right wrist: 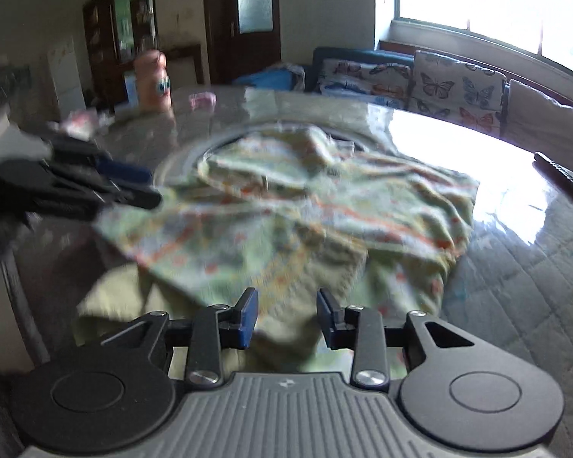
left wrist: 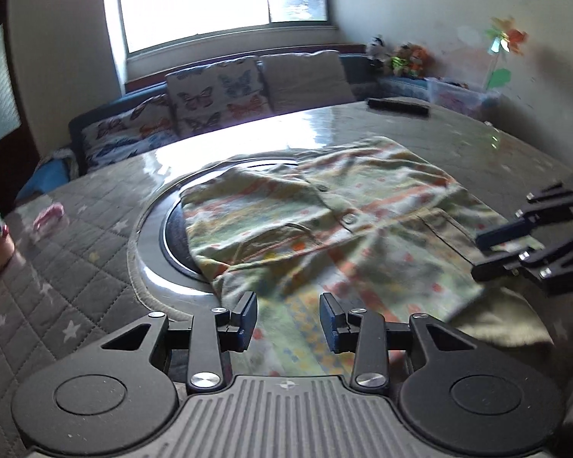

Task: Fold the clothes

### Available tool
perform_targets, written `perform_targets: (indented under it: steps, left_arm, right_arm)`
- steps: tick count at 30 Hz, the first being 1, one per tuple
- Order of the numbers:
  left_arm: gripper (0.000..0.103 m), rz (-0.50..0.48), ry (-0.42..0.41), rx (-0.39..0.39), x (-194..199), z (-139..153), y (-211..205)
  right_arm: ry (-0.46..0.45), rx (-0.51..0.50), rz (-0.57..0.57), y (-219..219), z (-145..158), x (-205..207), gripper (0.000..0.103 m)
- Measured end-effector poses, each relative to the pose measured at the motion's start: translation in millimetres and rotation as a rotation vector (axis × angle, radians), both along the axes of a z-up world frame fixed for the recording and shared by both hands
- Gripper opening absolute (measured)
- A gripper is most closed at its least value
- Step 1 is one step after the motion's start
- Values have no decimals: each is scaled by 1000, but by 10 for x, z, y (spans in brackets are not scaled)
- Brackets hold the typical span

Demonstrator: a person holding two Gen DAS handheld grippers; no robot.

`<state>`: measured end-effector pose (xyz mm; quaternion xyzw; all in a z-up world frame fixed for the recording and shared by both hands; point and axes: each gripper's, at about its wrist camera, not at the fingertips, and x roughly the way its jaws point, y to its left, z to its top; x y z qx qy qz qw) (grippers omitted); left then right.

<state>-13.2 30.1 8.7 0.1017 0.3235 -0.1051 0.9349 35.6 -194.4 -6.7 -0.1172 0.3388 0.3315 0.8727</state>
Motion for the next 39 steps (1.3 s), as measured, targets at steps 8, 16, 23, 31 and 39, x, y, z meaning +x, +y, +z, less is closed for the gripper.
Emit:
perform_targets:
  steps: [8,16,23,31,39]
  left_arm:
    - [51,-181,-4,197,-407,-92,-184]
    - [54,-338,-60,237,-527,-192,-427]
    - [49,-432,-120,204,-535,-217,-618]
    - [12,-377,-107,33,-298,-80,-578]
    - [10,-301,-56,-92,57,69,-482]
  right_arm:
    - [15,32,-21,-101,-42,-81,35]
    - [12,73,-38,-214,78,-88,44]
    - [-17,23,-27,-297,123,-192,51]
    - [-60,-72,60,-335,157,-355,61]
    - [-141,-76,148,-25,60,-343,61]
